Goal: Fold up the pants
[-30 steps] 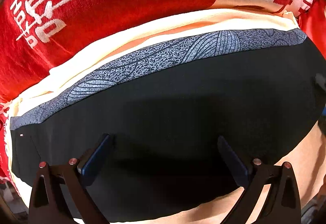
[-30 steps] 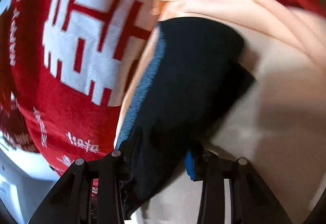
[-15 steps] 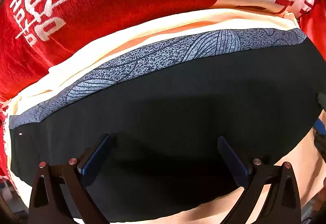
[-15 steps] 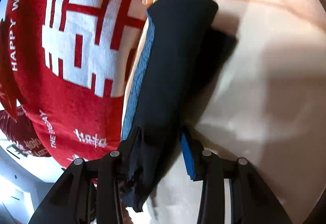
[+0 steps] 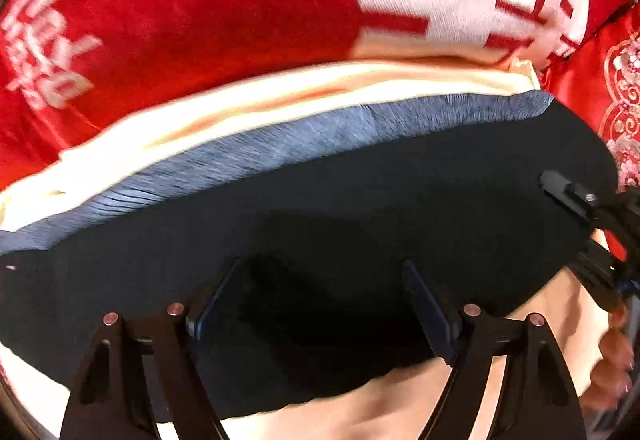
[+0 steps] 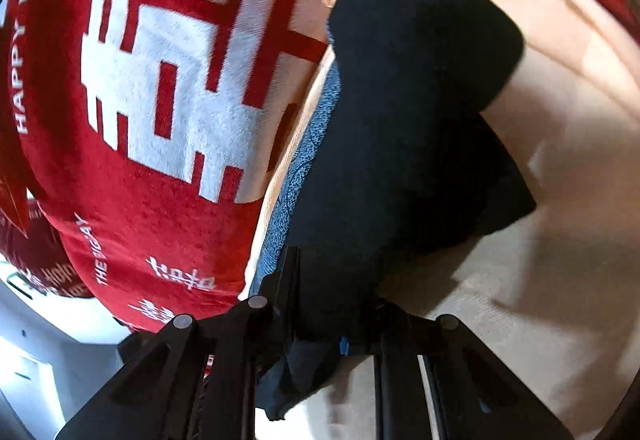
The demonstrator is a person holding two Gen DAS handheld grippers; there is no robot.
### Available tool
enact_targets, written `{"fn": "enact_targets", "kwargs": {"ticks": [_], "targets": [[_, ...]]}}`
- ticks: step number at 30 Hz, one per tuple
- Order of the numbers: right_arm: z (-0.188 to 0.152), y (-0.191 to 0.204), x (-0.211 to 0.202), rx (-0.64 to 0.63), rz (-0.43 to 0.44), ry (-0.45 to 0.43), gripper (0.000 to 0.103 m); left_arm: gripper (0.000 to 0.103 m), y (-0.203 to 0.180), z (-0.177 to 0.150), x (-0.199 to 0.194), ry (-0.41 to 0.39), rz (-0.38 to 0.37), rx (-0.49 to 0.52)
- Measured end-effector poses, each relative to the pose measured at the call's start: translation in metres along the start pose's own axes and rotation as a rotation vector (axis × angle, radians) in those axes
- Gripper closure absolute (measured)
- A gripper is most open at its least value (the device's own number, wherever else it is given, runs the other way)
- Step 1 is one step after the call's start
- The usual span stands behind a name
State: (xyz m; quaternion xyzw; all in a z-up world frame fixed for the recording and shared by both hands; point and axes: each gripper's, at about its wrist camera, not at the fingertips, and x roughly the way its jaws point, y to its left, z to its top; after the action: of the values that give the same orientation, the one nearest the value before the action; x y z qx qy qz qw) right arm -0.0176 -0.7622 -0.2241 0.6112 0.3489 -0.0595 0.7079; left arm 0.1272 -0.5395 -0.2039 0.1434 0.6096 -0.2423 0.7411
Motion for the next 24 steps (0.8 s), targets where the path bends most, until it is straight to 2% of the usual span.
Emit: {"fn": "enact_targets", "kwargs": {"ticks": [1,4,6,11,13,15,17,24], "targets": [[-0.001,0.004,0.000,-0.021,-0.018,0.006,0.087,0.020,-0.001,-0.003,0.011,0.010,0.012,-0.012],[-0.008,0.029,0.000,-0.152,-0.092,0.008,0.087,0.020,-0.009,-0.013,0.009,-0.072,0.044,0.017],[-0.013,0.051,0.000,-0.241,-0.127,0.009,0.087,0.020,-0.005,-0.012,0.009,-0.071,0.020,0.002],[-0.044,0.117,0.010,-0.547,-0.286,0.026,0.087,0.020,-0.003,-0.015,0.009,-0.085,-0.003,0.033],[-0.059,0.139,0.016,-0.653,-0.334,0.038,0.087,0.020,0.004,-0.015,0.006,-0.076,-0.042,0.036],[-0.073,0.158,0.020,-0.731,-0.376,0.036,0.087,0.020,0.031,-0.019,-0.009,-0.048,-0.091,0.015],[-0.088,0.178,0.028,-0.801,-0.427,0.040,0.087,0.020,0.057,-0.023,-0.025,-0.055,-0.095,-0.027],[-0.172,0.219,0.092,-1.101,-0.625,0.073,0.085,0.020,0.180,-0.042,-0.073,-0.102,0.046,-0.143]]}}
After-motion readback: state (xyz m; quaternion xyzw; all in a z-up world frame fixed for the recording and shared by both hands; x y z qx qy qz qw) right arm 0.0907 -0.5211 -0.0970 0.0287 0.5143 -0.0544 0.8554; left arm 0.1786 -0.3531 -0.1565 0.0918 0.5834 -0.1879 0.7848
